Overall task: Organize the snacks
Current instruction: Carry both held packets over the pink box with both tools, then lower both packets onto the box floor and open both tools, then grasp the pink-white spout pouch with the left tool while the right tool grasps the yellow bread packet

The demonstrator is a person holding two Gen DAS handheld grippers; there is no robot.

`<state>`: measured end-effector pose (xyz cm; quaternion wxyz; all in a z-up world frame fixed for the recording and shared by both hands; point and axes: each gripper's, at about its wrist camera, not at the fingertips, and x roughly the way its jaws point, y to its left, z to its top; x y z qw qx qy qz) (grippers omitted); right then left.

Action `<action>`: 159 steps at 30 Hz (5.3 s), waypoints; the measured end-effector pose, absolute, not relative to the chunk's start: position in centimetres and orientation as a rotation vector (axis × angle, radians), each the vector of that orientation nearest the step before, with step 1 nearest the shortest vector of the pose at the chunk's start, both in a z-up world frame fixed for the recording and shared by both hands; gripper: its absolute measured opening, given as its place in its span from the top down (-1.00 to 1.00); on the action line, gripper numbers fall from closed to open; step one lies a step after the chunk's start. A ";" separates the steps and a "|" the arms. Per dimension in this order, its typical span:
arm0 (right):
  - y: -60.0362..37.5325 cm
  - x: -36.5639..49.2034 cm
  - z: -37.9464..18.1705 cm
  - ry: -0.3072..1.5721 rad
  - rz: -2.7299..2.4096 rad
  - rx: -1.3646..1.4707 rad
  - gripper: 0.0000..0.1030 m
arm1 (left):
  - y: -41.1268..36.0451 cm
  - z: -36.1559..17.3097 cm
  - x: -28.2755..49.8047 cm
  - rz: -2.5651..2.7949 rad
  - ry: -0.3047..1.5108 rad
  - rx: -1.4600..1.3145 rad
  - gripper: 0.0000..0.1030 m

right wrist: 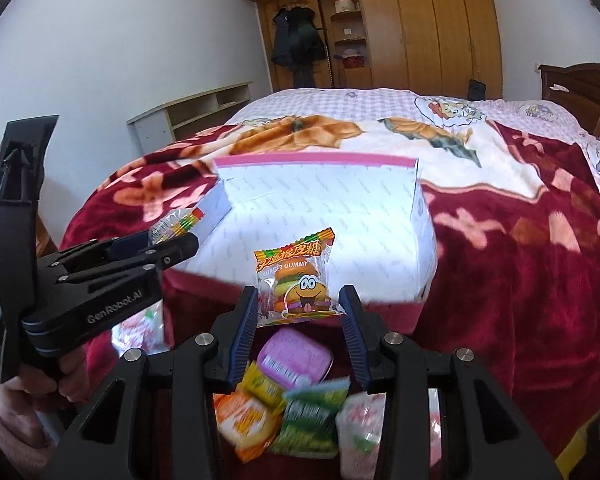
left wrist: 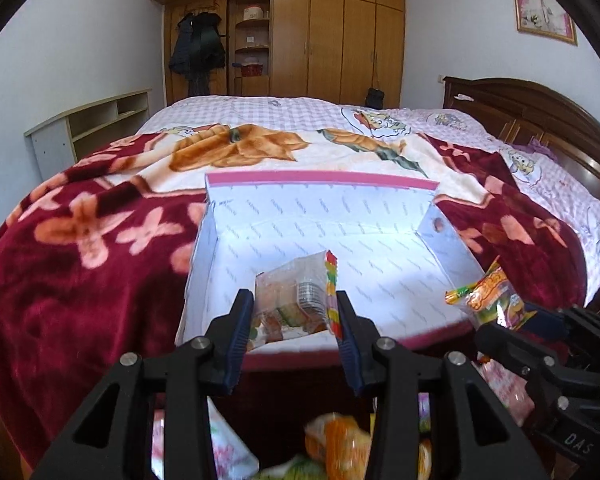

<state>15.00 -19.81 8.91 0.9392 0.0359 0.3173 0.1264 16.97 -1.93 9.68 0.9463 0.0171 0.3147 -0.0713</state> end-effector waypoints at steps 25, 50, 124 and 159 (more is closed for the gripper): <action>-20.1 26.9 5.1 0.810 0.119 0.040 0.18 | -3.7 4.6 27.6 -0.084 0.858 0.061 0.18; -19.9 29.0 4.1 0.822 0.062 0.004 0.02 | -3.4 3.8 29.2 -0.068 0.885 0.056 -0.08; -15.5 10.3 3.9 0.823 0.331 0.066 -0.18 | 5.9 2.8 11.2 0.027 0.846 -0.114 -0.49; -13.9 11.0 0.5 0.773 0.400 0.019 -0.18 | 5.8 0.8 10.5 -0.025 0.760 -0.143 -0.28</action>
